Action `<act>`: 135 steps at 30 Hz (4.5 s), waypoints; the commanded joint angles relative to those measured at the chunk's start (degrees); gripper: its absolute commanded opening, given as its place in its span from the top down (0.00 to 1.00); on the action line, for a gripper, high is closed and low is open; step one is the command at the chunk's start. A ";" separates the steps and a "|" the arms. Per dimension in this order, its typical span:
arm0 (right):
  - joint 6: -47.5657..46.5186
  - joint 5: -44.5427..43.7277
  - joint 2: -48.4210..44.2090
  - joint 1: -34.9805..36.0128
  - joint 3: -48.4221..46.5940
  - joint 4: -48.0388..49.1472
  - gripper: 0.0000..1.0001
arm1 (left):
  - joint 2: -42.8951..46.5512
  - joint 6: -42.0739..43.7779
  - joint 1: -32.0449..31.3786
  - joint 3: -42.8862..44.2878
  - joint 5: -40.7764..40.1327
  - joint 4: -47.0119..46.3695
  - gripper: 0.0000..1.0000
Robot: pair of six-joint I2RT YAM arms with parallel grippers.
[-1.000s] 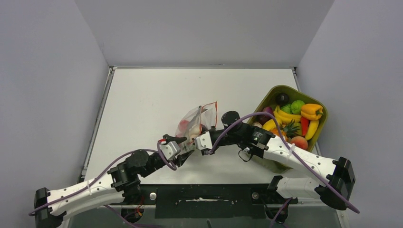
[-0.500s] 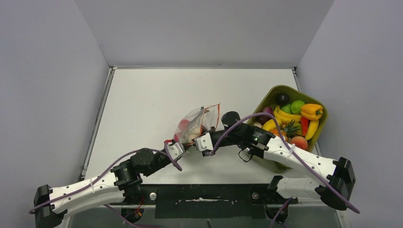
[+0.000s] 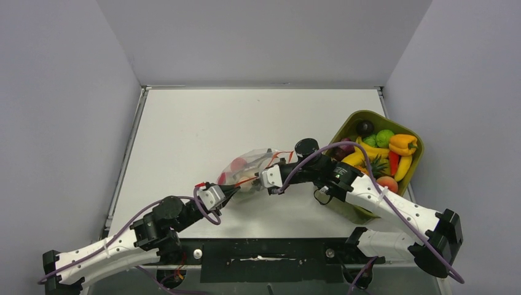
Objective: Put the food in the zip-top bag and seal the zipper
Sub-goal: Zip the zipper food storage bag at the center of the board, then place the zipper food storage bag at the center of the board.
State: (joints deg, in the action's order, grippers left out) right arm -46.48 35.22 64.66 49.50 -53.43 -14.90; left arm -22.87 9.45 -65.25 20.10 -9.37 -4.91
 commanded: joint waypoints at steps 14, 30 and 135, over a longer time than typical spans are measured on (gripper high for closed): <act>-0.81 -6.69 -3.26 -7.09 -3.88 -10.71 1.00 | 8.45 1.56 -0.14 6.45 -7.29 4.30 1.00; -0.64 -10.90 -8.07 -14.40 -4.22 -18.65 1.00 | 13.02 2.15 -0.22 7.79 -13.51 8.23 1.00; 44.59 -14.10 19.18 -40.40 -15.45 20.05 0.02 | 8.07 -11.39 -0.20 11.29 -24.25 12.43 0.27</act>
State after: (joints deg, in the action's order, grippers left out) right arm -7.81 21.10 91.33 8.19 -72.62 -0.73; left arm -13.28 -0.16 -65.56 28.64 -32.18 10.41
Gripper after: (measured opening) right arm 0.974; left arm 0.733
